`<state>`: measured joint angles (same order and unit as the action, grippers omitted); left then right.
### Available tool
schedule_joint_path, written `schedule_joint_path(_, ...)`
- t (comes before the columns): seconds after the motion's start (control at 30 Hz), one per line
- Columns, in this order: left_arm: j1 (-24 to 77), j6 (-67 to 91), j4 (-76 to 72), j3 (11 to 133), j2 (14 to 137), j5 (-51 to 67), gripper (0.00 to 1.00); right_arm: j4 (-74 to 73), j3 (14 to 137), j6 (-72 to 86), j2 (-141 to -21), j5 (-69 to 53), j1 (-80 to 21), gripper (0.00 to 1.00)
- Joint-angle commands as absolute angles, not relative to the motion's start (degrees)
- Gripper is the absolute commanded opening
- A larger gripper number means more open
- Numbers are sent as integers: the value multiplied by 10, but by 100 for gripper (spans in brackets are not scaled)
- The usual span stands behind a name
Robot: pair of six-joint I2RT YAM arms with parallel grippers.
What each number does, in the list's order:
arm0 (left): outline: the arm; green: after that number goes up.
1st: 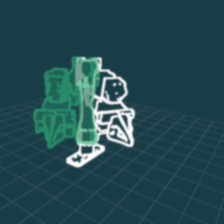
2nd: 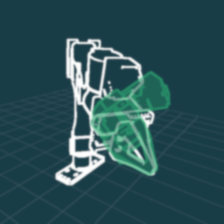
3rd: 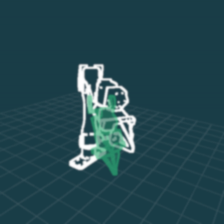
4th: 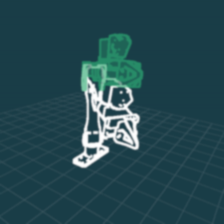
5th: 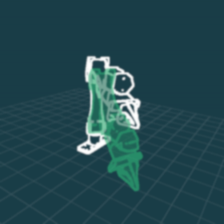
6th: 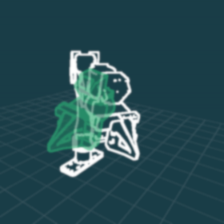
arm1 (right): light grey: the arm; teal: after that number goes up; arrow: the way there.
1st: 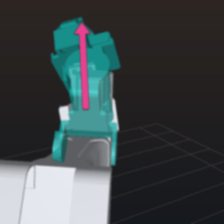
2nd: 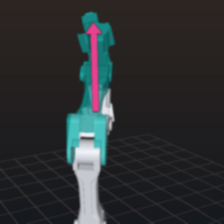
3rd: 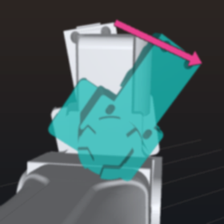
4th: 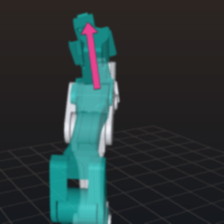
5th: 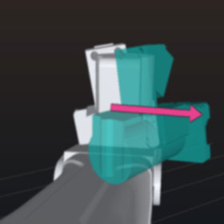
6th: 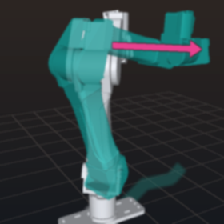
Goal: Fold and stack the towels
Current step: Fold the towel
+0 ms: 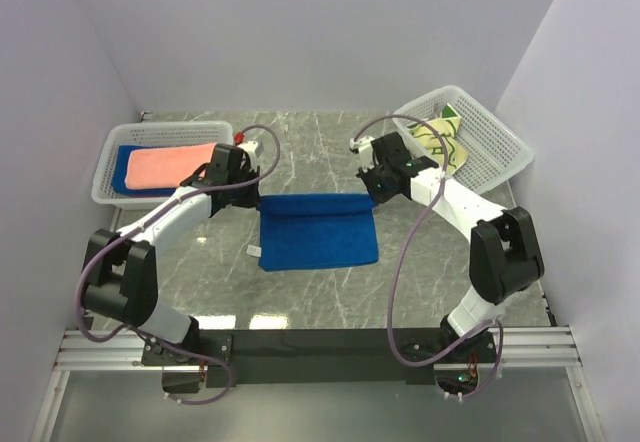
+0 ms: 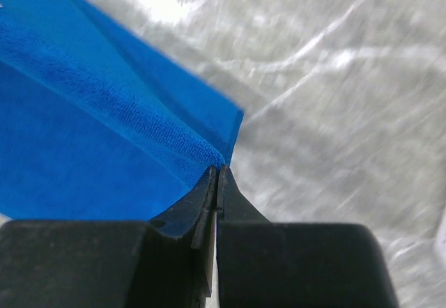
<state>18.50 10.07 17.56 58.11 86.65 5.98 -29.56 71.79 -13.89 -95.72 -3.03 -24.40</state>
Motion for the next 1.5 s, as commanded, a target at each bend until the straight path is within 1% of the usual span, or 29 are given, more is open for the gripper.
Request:
schedule_joint_path(0.0,188,156,188,562,823,23,1,-285,675,-93,-911,-33,-245,0)
schedule_joint_path(0.27,196,217,217,498,752,38,1,-283,598,-32,-860,-31,-250,0)
schedule_joint_path(0.6,213,322,200,409,707,55,1,-290,573,22,-836,-32,-250,0)
schedule_joint_path(0.8,221,341,200,379,679,40,1,-295,564,35,-827,-48,-250,0)
schedule_joint_path(0.93,221,341,210,378,679,23,1,-294,548,47,-830,-52,-254,0)
schedule_joint_path(1.2,225,353,203,364,707,28,1,-295,529,65,-844,-40,-255,0)
schedule_joint_path(1.47,233,367,198,352,730,29,1,-306,533,82,-858,-61,-257,0)
